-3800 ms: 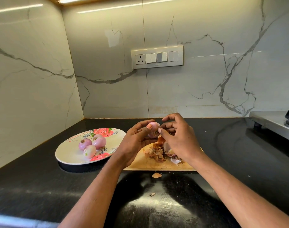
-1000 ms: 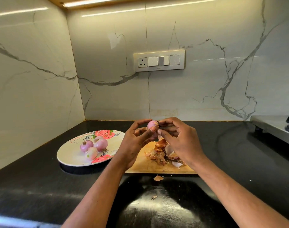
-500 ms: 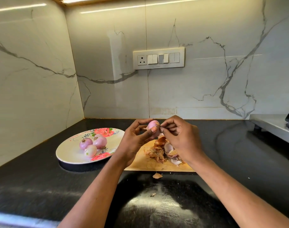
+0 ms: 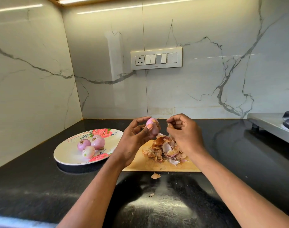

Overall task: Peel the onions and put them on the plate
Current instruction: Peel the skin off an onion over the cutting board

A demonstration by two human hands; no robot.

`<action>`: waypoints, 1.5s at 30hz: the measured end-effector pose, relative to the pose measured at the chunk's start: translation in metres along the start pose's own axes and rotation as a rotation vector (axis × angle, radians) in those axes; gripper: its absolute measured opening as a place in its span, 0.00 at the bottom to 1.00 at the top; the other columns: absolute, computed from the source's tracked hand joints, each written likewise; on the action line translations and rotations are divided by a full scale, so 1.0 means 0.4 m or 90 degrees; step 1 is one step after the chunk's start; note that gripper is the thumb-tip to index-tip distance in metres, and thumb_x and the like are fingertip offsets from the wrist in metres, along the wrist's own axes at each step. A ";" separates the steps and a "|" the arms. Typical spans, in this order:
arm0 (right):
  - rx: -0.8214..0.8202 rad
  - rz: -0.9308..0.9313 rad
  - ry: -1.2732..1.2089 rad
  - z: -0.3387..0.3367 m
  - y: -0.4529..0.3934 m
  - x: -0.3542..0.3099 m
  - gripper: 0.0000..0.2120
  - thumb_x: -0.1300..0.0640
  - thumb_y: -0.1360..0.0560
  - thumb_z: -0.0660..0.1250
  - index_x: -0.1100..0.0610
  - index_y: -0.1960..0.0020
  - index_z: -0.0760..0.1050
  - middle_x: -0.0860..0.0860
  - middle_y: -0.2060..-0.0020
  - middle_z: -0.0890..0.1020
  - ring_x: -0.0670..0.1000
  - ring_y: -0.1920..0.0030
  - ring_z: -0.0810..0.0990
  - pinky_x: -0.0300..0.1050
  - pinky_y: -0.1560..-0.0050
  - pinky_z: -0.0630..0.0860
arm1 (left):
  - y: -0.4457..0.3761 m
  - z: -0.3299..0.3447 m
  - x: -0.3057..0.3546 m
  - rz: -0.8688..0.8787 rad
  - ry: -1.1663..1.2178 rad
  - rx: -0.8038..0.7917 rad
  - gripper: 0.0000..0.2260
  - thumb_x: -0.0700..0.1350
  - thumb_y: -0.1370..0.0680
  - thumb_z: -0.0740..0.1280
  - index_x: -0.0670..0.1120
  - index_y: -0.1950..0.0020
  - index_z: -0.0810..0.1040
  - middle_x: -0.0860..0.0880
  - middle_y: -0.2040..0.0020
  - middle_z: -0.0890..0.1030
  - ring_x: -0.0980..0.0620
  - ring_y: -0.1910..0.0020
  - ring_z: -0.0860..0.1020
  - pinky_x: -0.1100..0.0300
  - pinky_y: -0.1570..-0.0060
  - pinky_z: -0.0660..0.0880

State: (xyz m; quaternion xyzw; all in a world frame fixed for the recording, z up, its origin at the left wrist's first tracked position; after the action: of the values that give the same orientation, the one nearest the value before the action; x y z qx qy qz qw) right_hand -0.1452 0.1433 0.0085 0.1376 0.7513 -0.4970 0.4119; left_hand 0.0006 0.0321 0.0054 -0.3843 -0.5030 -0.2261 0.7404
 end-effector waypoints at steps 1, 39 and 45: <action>-0.023 0.006 0.019 -0.002 -0.003 0.008 0.08 0.63 0.25 0.72 0.49 0.54 0.82 0.44 0.60 0.85 0.40 0.58 0.83 0.39 0.54 0.80 | 0.001 -0.001 -0.001 -0.007 0.012 0.006 0.19 0.43 0.24 0.69 0.44 0.33 0.76 0.42 0.43 0.84 0.48 0.48 0.85 0.60 0.50 0.81; -0.025 -0.144 0.143 0.011 0.016 -0.015 0.08 0.65 0.28 0.74 0.56 0.52 0.79 0.46 0.62 0.82 0.44 0.61 0.82 0.40 0.61 0.80 | -0.001 0.003 -0.022 -0.039 -0.079 -0.019 0.17 0.47 0.21 0.67 0.44 0.33 0.77 0.40 0.44 0.84 0.45 0.47 0.84 0.55 0.45 0.81; -0.144 -0.107 0.166 0.005 0.005 0.020 0.08 0.63 0.20 0.68 0.53 0.47 0.82 0.45 0.55 0.84 0.37 0.58 0.81 0.27 0.60 0.72 | -0.004 -0.006 -0.013 -0.053 -0.070 0.036 0.15 0.50 0.14 0.58 0.43 0.38 0.79 0.43 0.53 0.85 0.52 0.59 0.82 0.58 0.53 0.79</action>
State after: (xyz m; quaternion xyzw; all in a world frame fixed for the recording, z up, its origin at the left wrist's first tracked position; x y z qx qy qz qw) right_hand -0.1480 0.1410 0.0009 0.0906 0.8582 -0.4201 0.2806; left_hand -0.0012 0.0288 0.0005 -0.3539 -0.5645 -0.2209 0.7122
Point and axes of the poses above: each hand's wrist, its own y-axis away from the middle knuckle, its own z-axis out of the palm, x = y × z, the point moved 2 cm from there along -y, towards the middle knuckle
